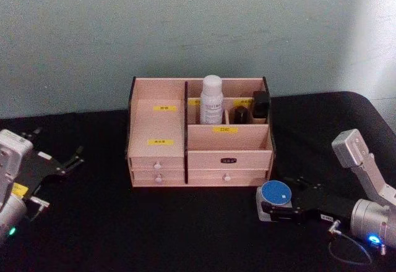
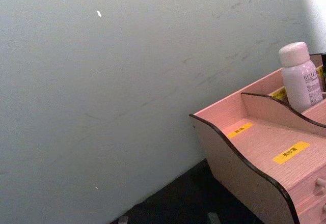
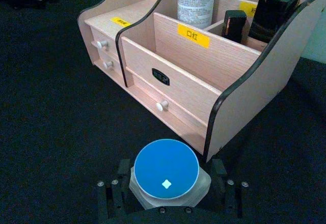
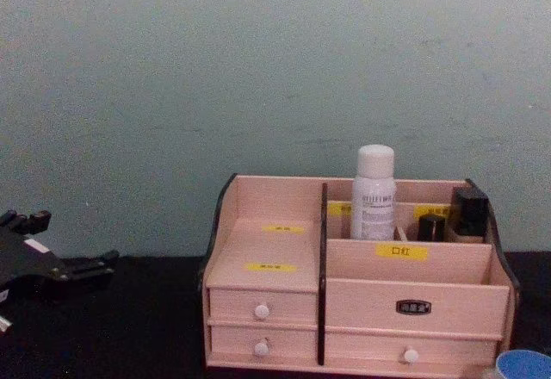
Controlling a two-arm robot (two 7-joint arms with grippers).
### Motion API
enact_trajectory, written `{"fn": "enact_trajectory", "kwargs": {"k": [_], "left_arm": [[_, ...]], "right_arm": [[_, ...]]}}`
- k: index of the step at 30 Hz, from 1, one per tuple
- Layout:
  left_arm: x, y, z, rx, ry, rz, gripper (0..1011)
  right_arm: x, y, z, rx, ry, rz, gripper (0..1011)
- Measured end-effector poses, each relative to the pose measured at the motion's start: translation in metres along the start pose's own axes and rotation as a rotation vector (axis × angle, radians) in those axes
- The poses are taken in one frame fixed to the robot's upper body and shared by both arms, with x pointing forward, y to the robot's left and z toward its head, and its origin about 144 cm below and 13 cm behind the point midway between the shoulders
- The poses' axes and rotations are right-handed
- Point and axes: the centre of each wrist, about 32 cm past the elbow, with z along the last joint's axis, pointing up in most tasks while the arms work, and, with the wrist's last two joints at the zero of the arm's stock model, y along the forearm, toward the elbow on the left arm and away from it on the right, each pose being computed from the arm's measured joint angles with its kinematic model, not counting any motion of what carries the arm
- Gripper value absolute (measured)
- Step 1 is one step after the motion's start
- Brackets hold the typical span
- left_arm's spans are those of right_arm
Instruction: Pick up the facial cleanser and watermelon frost from the table and place them into the tiered storage box.
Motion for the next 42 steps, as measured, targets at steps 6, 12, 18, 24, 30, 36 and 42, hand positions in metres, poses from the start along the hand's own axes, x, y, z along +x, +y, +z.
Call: {"fn": "enact_trajectory", "kwargs": {"k": [6, 12, 18, 24, 30, 36, 42], "left_arm": [[0.0000, 0.0000, 0.0000, 0.000, 0.000, 0.000, 1001], [0.0000, 0.0000, 0.0000, 0.000, 0.000, 0.000, 1001], [0.0000, 0.0000, 0.0000, 0.000, 0.000, 0.000, 1001], [0.0000, 0.0000, 0.0000, 0.000, 0.000, 0.000, 1001], [0.0000, 0.0000, 0.0000, 0.000, 0.000, 0.000, 1001], [0.0000, 0.0000, 0.0000, 0.000, 0.000, 0.000, 1001], [0.0000, 0.0000, 0.0000, 0.000, 0.000, 0.000, 1001]], "right_arm": [[-0.0001, 0.0000, 0.0001, 0.000, 0.000, 0.000, 1003], [-0.0002, 0.0000, 0.0003, 0.001, -0.001, 0.000, 1003], [-0.0002, 0.0000, 0.0003, 0.001, -0.001, 0.000, 913], [-0.0002, 0.0001, 0.0004, 0.001, -0.001, 0.001, 748], [-0.0002, 0.0001, 0.0004, 0.001, -0.001, 0.001, 717], [-0.0002, 0.0001, 0.0003, 0.001, -0.001, 0.001, 717], [-0.0002, 0.0001, 0.0003, 0.001, 0.000, 0.001, 717]]}}
